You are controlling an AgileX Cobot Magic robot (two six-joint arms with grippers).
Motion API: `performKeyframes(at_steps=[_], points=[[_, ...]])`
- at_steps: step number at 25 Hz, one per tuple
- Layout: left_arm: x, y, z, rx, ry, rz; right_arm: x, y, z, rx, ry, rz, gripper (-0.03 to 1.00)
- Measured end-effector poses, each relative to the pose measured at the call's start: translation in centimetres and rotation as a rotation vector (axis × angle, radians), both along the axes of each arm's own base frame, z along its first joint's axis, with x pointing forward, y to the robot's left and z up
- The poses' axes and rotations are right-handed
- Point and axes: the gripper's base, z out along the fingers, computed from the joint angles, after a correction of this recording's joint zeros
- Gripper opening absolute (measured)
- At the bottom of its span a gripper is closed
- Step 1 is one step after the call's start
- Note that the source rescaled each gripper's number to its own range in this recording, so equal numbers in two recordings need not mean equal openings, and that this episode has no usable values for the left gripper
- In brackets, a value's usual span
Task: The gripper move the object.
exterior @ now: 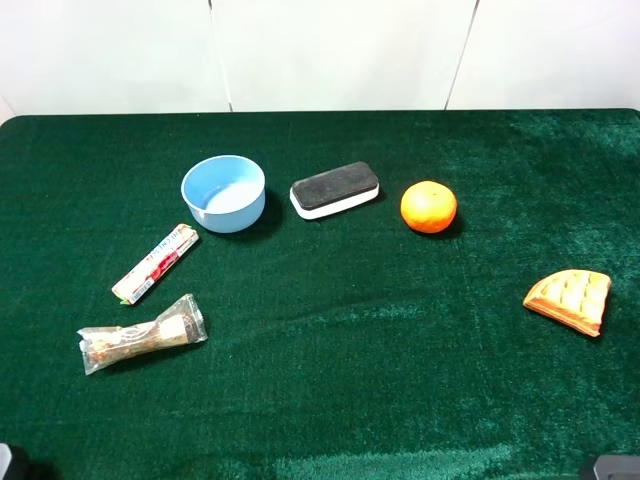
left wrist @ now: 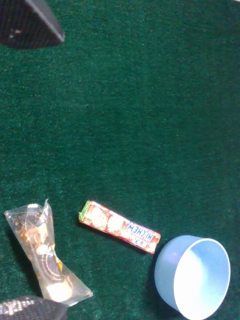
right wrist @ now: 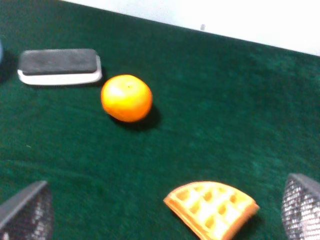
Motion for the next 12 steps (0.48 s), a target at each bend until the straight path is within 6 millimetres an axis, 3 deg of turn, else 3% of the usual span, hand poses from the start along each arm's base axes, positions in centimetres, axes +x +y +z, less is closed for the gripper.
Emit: performKeyframes(at_steps=[12], points=[[0.0, 0.0, 0.0, 0.0, 0.0, 0.0, 0.65, 0.16, -0.24, 0.084, -0.024, -0.026, 1.0]])
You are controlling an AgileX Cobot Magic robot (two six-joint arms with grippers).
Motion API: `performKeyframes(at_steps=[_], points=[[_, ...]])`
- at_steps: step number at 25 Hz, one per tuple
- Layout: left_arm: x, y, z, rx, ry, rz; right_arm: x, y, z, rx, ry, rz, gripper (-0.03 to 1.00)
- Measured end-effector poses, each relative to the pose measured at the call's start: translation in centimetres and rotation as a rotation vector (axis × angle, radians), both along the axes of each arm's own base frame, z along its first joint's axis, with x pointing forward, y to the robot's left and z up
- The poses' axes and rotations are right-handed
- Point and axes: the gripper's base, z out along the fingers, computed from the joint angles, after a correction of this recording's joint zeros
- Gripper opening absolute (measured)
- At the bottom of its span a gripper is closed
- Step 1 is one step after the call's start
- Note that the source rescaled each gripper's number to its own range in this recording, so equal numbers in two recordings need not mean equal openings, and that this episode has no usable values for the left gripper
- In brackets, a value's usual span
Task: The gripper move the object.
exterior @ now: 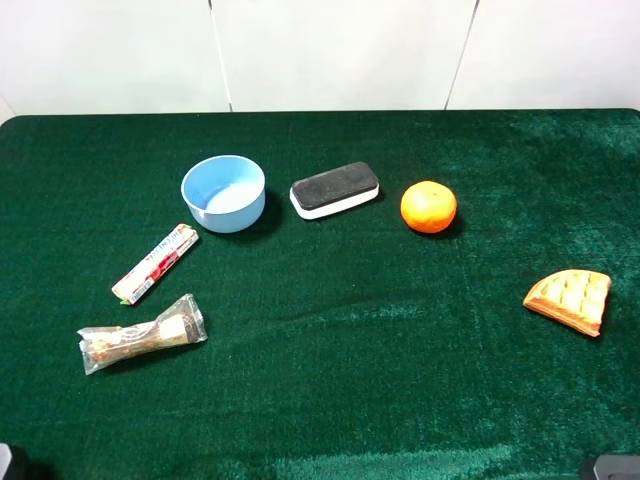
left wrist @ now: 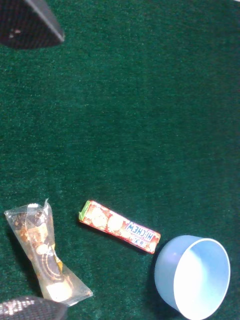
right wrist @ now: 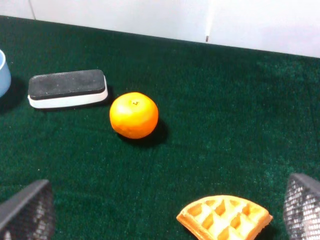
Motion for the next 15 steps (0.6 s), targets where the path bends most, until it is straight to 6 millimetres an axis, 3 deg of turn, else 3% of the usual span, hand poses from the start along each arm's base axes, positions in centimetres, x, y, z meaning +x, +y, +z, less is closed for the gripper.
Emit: performKeyframes(at_steps=[15], points=[[0.0, 0.0, 0.0, 0.0, 0.0, 0.0, 0.01, -0.01, 0.01, 0.002, 0.0, -0.002, 1.0]])
